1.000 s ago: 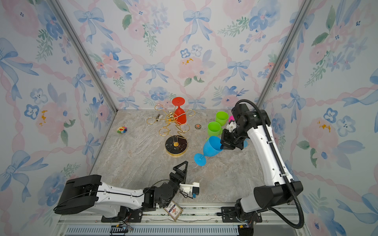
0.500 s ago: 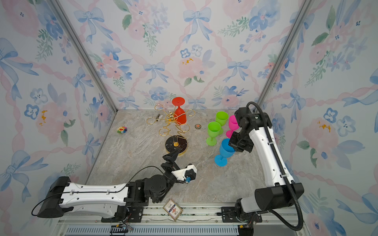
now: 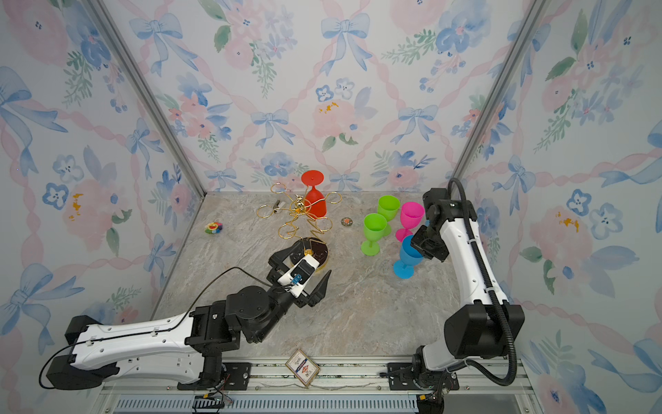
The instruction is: Take the wine glass off the wine glass rack
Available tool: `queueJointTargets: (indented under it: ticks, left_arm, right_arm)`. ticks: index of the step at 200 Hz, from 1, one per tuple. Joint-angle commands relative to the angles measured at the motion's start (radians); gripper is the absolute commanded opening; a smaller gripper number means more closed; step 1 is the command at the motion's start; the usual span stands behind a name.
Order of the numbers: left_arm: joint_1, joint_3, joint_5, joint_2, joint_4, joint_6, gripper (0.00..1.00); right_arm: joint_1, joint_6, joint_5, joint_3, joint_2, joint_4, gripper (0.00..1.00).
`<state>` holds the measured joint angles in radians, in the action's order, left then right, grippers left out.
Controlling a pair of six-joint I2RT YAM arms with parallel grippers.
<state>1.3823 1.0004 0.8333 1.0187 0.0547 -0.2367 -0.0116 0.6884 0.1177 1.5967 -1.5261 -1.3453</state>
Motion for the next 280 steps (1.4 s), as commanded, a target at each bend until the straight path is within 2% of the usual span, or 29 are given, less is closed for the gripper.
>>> queueJointTargets:
  ticks: [1,43,74,280]
  left_arm:
    - [-0.023,0.042,-0.037,-0.019,-0.064,0.125,0.98]
    - [-0.102,0.043,-0.127,-0.066,-0.109,0.251,0.98]
    - [-0.108,0.036,-0.096,-0.085,-0.122,0.267,0.98]
    - [-0.127,0.005,-0.146,-0.088,-0.136,0.33,0.98]
  right_arm:
    - [-0.02,-0.01,0.013,0.032,-0.034,0.047,0.0]
    - [-0.034,-0.036,0.005,0.086,-0.119,0.057,0.0]
    - [-0.038,-0.04,-0.01,0.121,-0.178,0.073,0.0]
    - [-0.016,-0.038,-0.052,0.207,-0.331,0.11,0.0]
